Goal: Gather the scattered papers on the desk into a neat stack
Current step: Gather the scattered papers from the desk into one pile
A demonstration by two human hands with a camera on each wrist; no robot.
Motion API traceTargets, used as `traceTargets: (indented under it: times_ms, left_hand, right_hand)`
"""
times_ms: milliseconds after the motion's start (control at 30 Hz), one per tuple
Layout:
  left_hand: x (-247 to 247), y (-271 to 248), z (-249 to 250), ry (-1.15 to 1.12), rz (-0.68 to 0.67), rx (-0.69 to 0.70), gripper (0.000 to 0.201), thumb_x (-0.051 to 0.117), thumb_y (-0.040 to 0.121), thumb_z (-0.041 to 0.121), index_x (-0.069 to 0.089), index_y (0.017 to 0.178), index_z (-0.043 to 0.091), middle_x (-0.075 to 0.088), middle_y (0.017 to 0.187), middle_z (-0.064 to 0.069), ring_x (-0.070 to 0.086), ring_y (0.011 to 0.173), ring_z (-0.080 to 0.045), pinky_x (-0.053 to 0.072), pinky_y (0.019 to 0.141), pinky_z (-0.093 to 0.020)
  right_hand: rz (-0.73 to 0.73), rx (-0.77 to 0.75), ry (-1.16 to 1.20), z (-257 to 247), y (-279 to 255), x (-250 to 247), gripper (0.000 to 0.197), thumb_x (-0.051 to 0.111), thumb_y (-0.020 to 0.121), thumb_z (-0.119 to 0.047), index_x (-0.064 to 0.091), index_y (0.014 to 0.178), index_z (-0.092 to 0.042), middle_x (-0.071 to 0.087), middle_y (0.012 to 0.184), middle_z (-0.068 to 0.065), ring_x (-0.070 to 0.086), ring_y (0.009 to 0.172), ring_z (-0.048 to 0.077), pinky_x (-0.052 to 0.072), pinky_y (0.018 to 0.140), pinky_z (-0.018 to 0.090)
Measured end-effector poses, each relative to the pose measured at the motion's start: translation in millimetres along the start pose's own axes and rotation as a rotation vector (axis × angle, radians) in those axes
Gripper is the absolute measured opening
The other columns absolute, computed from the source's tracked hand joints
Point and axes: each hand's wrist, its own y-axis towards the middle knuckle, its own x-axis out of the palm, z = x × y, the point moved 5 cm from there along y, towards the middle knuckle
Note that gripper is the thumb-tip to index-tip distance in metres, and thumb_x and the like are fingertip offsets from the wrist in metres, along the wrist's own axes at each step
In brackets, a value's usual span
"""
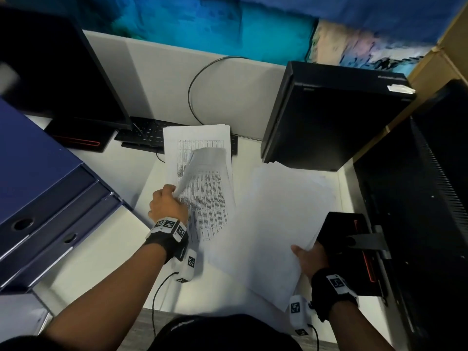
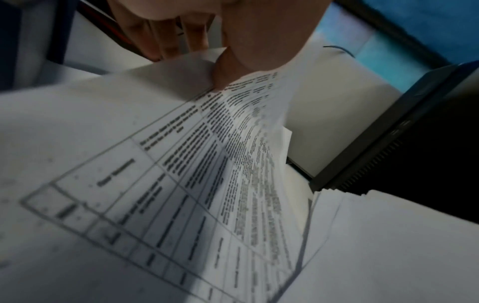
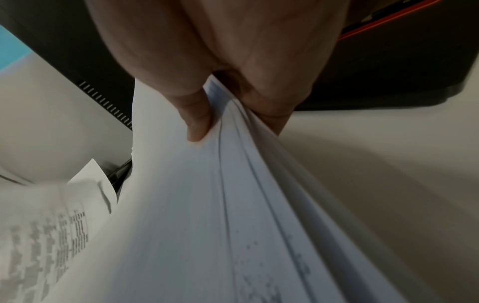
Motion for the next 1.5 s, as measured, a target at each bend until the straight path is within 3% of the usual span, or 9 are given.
traceTargets:
  times_ms: [300,467,533,700,867,1033,1200,1333,1500]
  left_hand:
    - [-70.9,4.1,50.1,-0.322,0.092,0.184,0.022,0.042,0.097,0.003,0.053,0.108,0.019,0.060,0.089,-0.006,0.057,0.064,-0.019,0.044,0.055,-0.025]
    - [-107.3,15.3,82.0,-0.543,0.115,0.185,0.027,0.048,0.096,0.006,0.051,0.122,0.012,0.057,0.109,0.004,0.055,0.093,-0.014,0.043,0.069,-0.016]
    - [-99.8,18.1,87.9,-0.606,0.035,0.176,0.030,0.050,0.094,0.009,0.050,0.124,0.014,0.059,0.112,0.007,0.057,0.096,-0.013,0.044,0.069,-0.008]
    - [-35.9,4.7,90.3,-0.531,-0.249,0.202,0.037,0.049,0.089,0.016,0.051,0.126,0.022,0.065,0.118,0.003,0.063,0.104,-0.019,0.051,0.094,-0.039]
    - [44.2,-34.6,73.7,-0.210,-0.564,0.239,0.044,0.050,0.097,0.021,0.039,0.140,0.019,0.062,0.116,-0.002,0.063,0.102,-0.026,0.051,0.088,-0.037]
    - [68.6,-23.2,37.4,0.094,-0.579,0.168,0.036,0.048,0.098,0.016,0.055,0.132,0.011,0.059,0.134,-0.012,0.058,0.119,-0.031,0.045,0.094,-0.032]
    - [41.7,23.4,14.6,0.216,-0.310,-0.080,0.035,0.056,0.092,0.011,0.061,0.126,0.008,0.057,0.128,-0.021,0.057,0.116,-0.037,0.047,0.097,-0.041]
    - [23.9,46.8,-11.8,0.311,-0.277,-0.279,0.059,0.060,0.088,0.032,0.042,0.132,-0.002,0.045,0.133,-0.023,0.046,0.124,-0.040,0.038,0.103,-0.049]
    - [27.6,56.6,-21.7,0.420,-0.305,-0.253,0.072,0.058,0.086,0.051,0.042,0.135,0.001,0.044,0.134,-0.019,0.042,0.127,-0.036,0.037,0.104,-0.045]
  right_hand:
    - [-0.196,0.004,-0.145,0.2,-3.0,10.2,0.033,0.071,0.083,-0.007,0.066,0.115,-0.011,0.069,0.100,0.006,0.066,0.096,0.027,0.052,0.092,0.039]
    - [-0.222,0.013,-0.096,3.9,-3.0,11.6,0.044,0.070,0.079,-0.007,0.060,0.121,-0.013,0.069,0.106,0.007,0.065,0.096,0.026,0.050,0.085,0.033]
    - [-0.199,0.026,-0.014,8.1,-3.2,10.4,0.043,0.071,0.079,-0.007,0.059,0.121,-0.012,0.070,0.109,0.010,0.066,0.092,0.024,0.050,0.081,0.032]
    - [-0.223,0.208,0.232,20.0,-5.4,11.4,0.041,0.068,0.088,-0.039,0.056,0.124,-0.021,0.064,0.121,0.003,0.063,0.101,0.022,0.050,0.097,0.042]
    - [-0.318,0.400,0.453,29.5,-10.6,11.8,0.062,0.055,0.075,-0.077,0.069,0.108,-0.026,0.074,0.103,0.006,0.067,0.100,0.025,0.048,0.096,0.041]
    - [-0.282,0.190,0.169,20.5,-15.0,11.9,0.046,0.078,0.078,-0.041,0.056,0.114,-0.023,0.069,0.104,-0.003,0.066,0.093,0.019,0.052,0.095,0.043]
    - [-0.195,0.109,0.005,28.6,-19.5,15.4,0.044,0.076,0.081,-0.023,0.055,0.120,-0.018,0.067,0.111,0.004,0.066,0.098,0.024,0.053,0.093,0.038]
    - [-0.197,0.090,0.001,21.6,-20.9,13.9,0.037,0.075,0.083,-0.019,0.055,0.114,-0.019,0.066,0.103,0.000,0.064,0.092,0.020,0.049,0.083,0.029]
    - [-0.212,0.112,0.009,24.7,-14.7,15.5,0.041,0.079,0.079,-0.021,0.058,0.114,-0.021,0.070,0.108,0.004,0.068,0.096,0.024,0.055,0.091,0.044]
